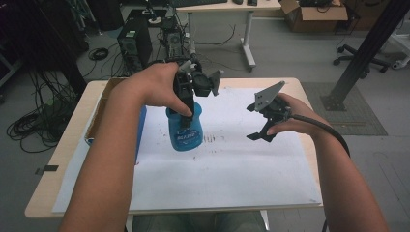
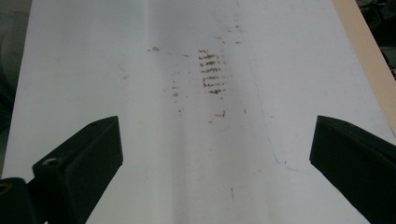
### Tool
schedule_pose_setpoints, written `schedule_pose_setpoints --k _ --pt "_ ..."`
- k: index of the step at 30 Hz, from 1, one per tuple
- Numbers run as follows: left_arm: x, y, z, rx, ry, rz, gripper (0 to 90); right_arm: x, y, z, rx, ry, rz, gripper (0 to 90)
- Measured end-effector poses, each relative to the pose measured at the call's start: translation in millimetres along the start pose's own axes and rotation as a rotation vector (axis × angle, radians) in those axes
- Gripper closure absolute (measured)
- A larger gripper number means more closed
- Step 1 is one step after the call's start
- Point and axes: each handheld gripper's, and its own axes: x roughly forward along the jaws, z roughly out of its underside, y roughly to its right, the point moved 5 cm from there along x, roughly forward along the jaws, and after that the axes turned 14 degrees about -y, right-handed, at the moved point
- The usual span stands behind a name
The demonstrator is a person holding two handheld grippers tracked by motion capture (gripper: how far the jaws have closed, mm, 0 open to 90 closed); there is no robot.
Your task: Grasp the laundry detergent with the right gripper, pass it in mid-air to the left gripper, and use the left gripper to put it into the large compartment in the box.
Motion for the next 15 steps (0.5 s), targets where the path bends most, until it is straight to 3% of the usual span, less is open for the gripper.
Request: schedule_pose_setpoints --k 4,9,15 --pt "-1.8 -5.4 2.2 -0.075 0.004 -0.011 38.1 -0.6 0.4 3.6 -0.001 -0.021 -0.001 2.6" --pt "-9.6 -14.5 6.9 -0.206 0.044 0.002 38.1 -1.8 1.5 6.9 -0.004 -0.042 -0.003 2.6" --pt "-21.7 -21.2 13.3 -0.299 0.066 0.015 38.1 -3.0 3.0 10.5 -0.004 -0.060 -0.005 2.6"
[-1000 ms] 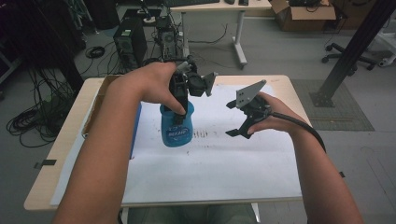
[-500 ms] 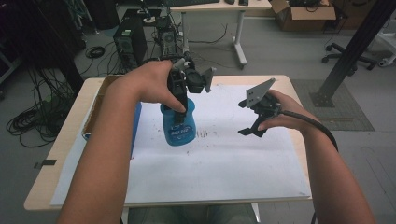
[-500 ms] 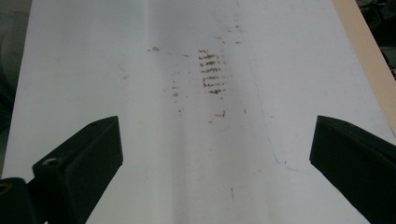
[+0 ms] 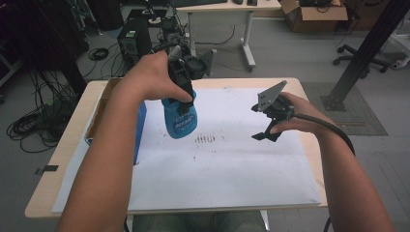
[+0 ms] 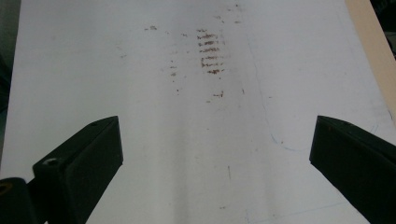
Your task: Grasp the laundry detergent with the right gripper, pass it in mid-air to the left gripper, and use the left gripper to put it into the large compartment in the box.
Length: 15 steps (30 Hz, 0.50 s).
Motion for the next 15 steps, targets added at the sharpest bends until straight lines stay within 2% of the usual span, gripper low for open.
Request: schedule_pose_setpoints --k 4,7,10,15 --pt "-5.8 -8.0 4.3 -0.093 0.009 0.033 38.1 -1.3 1.2 3.0 -0.002 -0.020 0.001 2.7" --pt "-9.7 -13.6 8.4 -0.145 0.022 0.056 38.1 -3.6 2.3 4.9 -0.011 -0.032 0.001 2.7" --pt "-14.1 -19.9 11.9 -0.189 0.019 0.087 38.1 -5.4 3.3 6.2 -0.019 -0.045 -0.003 2.7" --pt "-28.3 -31.1 20.6 -0.248 0.023 0.104 38.1 -5.6 4.0 6.0 -0.031 -0.069 -0.014 3.0"
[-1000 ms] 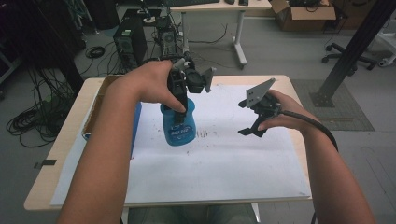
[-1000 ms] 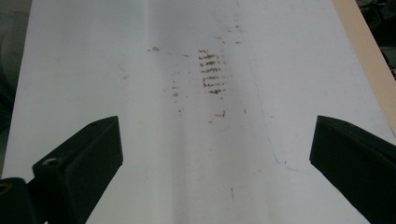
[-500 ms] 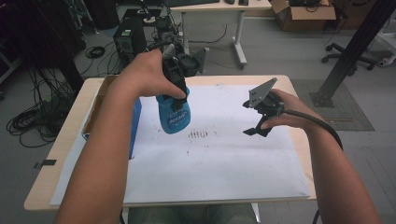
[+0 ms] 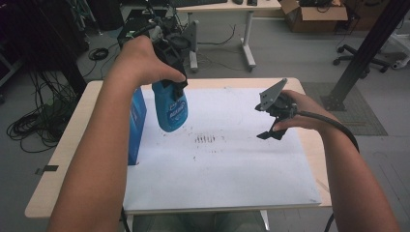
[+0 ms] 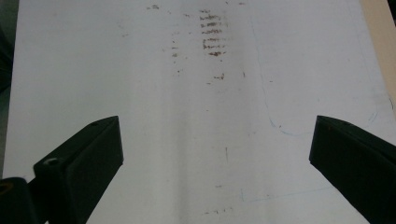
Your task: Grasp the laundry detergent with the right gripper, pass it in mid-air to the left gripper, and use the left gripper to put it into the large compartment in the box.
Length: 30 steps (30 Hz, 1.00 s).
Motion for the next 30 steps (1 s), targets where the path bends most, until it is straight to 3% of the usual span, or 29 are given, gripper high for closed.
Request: schedule_pose_setpoints --k 5,6,10,17,30 --pt "-14.1 -14.6 7.6 -0.056 0.019 -0.009 38.0 0.7 -0.6 -0.7 -0.029 -0.011 0.004 3.3" --pt "-19.7 -20.3 11.3 -0.088 0.032 -0.012 38.1 1.1 -0.9 -1.6 -0.034 -0.017 0.005 3.3" --pt "-28.1 -28.9 17.6 -0.126 0.044 -0.013 38.0 1.6 -0.9 -2.5 -0.038 -0.023 0.001 3.3" --pt "-44.6 -47.5 35.3 -0.219 0.068 0.018 38.0 2.8 0.8 -2.8 -0.042 -0.040 -0.008 3.4" --pt "-55.5 -85.7 71.5 -0.347 0.055 0.042 38.0 -0.7 1.0 2.1 -0.061 -0.060 -0.016 3.3"
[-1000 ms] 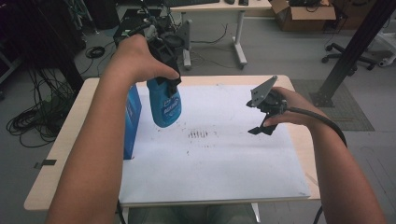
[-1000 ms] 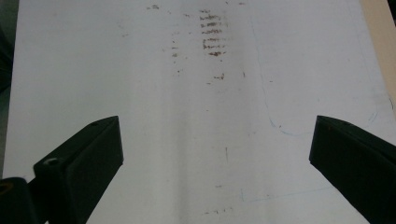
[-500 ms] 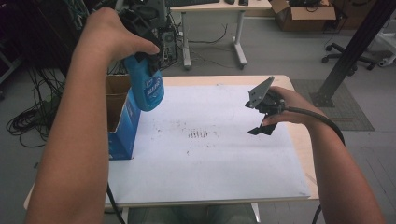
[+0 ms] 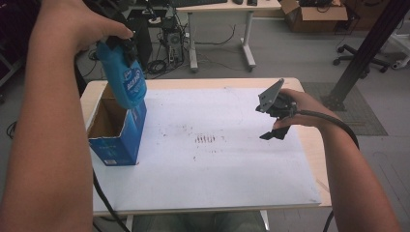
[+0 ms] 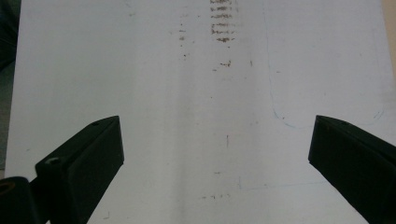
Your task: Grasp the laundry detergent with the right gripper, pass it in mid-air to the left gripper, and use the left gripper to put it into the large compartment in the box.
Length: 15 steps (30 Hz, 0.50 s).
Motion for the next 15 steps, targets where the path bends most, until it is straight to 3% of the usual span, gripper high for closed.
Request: schedule_pose_setpoints --k 7,15 --pt "-3.2 -21.2 11.6 -0.059 0.005 0.018 38.0 1.7 1.0 0.3 0.000 -0.008 -0.007 3.3" --pt "1.7 -35.7 16.3 -0.103 0.006 0.041 38.0 1.6 0.1 -1.4 -0.002 -0.016 -0.011 3.4"
